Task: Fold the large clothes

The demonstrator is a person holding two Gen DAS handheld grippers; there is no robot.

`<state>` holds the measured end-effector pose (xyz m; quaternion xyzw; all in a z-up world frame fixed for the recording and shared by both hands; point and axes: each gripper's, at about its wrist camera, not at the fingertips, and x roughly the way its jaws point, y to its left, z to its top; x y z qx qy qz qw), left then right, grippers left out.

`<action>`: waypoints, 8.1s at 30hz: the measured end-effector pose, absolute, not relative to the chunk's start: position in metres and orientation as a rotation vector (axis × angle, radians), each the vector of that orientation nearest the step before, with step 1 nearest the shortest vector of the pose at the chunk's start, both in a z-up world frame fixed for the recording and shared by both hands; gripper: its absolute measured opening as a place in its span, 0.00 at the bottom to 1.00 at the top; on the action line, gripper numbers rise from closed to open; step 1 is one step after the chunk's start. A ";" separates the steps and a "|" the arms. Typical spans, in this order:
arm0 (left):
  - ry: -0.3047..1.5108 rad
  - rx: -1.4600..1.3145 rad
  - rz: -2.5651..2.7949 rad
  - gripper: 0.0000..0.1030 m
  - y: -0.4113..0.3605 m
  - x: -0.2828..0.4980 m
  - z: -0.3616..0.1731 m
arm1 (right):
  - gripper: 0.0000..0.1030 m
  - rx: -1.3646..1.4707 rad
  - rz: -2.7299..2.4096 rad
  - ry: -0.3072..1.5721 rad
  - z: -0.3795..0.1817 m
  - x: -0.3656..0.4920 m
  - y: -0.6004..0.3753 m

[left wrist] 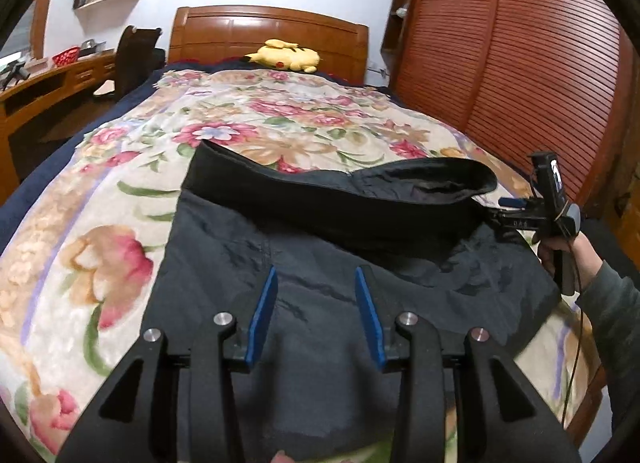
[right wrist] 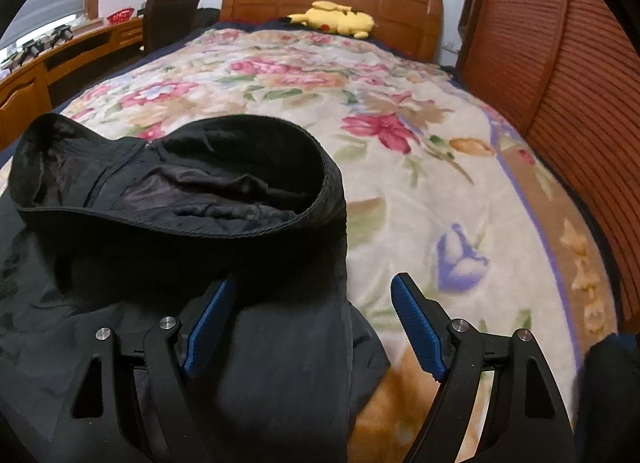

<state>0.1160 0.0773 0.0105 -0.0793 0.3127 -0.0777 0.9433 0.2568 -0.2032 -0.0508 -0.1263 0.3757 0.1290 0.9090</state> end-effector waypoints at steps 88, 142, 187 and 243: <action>0.836 -0.032 -0.043 0.50 0.148 0.061 -0.075 | 0.86 -0.030 0.221 0.805 -0.090 0.099 -0.242; 0.663 0.062 -0.152 0.30 0.094 -0.119 0.009 | 0.19 -0.252 0.309 0.791 -0.043 -0.037 -0.244; 0.714 0.037 -0.345 0.38 -0.055 -0.053 -0.036 | 0.70 0.014 0.230 0.859 -0.079 -0.022 -0.275; 0.611 -0.059 0.039 0.38 0.196 -0.149 0.004 | 0.54 -0.377 0.908 0.703 0.009 -0.067 0.123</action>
